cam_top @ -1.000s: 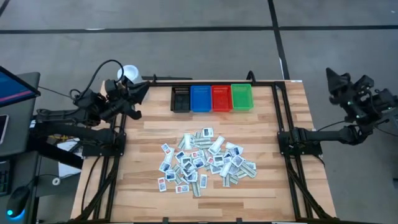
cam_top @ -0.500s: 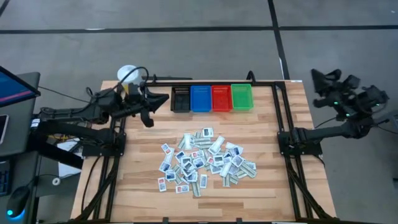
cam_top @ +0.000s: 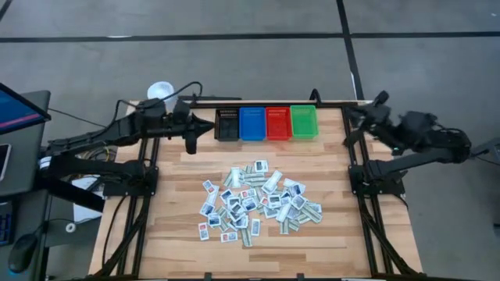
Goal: Pick & Place First Aid Supplies
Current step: Put the green bandage pack in the black bin
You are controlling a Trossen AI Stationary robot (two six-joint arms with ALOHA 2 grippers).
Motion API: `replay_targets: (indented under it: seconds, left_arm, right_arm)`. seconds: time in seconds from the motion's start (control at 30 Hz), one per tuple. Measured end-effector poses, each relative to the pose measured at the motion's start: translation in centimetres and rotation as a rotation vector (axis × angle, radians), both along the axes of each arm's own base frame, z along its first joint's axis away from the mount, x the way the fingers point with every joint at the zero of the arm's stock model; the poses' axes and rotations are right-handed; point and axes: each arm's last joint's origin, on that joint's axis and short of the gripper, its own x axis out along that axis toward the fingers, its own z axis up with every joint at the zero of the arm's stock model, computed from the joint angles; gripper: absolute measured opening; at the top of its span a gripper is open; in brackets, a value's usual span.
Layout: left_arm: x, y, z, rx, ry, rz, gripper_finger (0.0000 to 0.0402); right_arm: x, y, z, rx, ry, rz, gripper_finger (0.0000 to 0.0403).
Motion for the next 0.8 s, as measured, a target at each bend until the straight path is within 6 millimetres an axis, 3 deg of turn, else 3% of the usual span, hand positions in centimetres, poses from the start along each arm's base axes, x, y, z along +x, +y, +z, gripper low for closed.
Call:
replay_targets:
  seconds: [0.33,0.57,0.8]
  left_arm:
    - [1.0,-0.8,-1.4,-0.004,0.088,-0.205,0.0026]
    - [1.3,-2.0,-3.3,0.104,0.149,-0.303,0.0026]
    - [0.5,-2.5,-3.9,0.148,0.155,-0.335,0.0026]
  right_arm:
    - [2.1,0.0,-1.7,0.202,0.072,0.288,0.0000]
    - [4.0,-0.9,-4.4,0.449,0.264,0.338,0.0000]
    - [6.1,-1.3,-5.6,0.549,0.346,0.360,0.0000]
